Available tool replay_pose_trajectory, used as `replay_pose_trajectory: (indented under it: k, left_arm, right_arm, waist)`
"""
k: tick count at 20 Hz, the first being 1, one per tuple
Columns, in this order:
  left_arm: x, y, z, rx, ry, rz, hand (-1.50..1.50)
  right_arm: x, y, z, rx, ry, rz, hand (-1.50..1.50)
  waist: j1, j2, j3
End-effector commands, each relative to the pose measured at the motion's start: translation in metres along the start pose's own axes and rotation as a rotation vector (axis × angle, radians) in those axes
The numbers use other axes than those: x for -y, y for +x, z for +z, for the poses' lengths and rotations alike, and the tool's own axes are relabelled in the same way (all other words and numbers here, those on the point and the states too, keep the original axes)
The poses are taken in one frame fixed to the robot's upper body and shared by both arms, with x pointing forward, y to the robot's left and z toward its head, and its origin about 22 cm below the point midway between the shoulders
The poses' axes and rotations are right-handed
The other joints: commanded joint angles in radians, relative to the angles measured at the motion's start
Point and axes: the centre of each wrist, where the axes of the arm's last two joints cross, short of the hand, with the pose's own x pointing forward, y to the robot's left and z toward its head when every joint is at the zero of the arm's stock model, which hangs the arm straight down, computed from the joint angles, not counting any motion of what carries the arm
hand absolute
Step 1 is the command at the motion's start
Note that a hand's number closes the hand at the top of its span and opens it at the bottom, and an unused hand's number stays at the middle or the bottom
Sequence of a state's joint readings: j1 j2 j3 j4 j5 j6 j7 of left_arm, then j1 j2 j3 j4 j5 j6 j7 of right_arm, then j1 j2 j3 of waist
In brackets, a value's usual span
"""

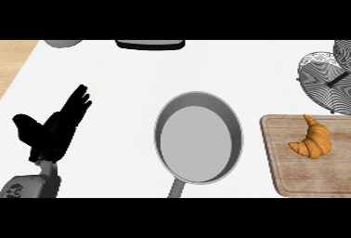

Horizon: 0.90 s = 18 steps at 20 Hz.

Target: Pick the bell pepper from the cutting board and place it in the tiered basket

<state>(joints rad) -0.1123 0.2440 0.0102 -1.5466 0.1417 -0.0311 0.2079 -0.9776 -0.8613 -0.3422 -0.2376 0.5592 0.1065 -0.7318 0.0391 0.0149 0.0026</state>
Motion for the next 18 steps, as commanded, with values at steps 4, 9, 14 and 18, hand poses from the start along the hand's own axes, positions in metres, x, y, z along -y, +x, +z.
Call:
replay_pose_trajectory:
  k: [4, 9, 14, 18]
  left_arm:
    - [-0.012, 0.005, 0.0, 0.01, -0.031, 0.007, 0.0]
    - [0.006, 0.011, -0.004, -0.006, -0.014, -0.002, 0.0]
    - [-0.005, -0.002, 0.007, -0.005, -0.006, -0.013, 0.0]
    - [-0.008, -0.013, 0.014, -0.008, -0.002, -0.003, 0.0]
  right_arm:
    - [-0.021, 0.013, -0.018, 0.012, -0.021, -0.016, -1.5]
    - [-0.021, 0.018, -0.024, 0.019, -0.044, -0.086, -1.5]
    - [0.005, 0.02, -0.024, -0.029, -0.103, -0.302, -1.5]
    - [0.009, 0.013, -0.016, -0.073, -0.137, -0.46, -1.5]
  waist:
    - [0.01, 0.003, 0.0]
    - [0.008, 0.003, 0.0]
    - [0.008, 0.001, 0.0]
    - [0.009, 0.002, 0.0]
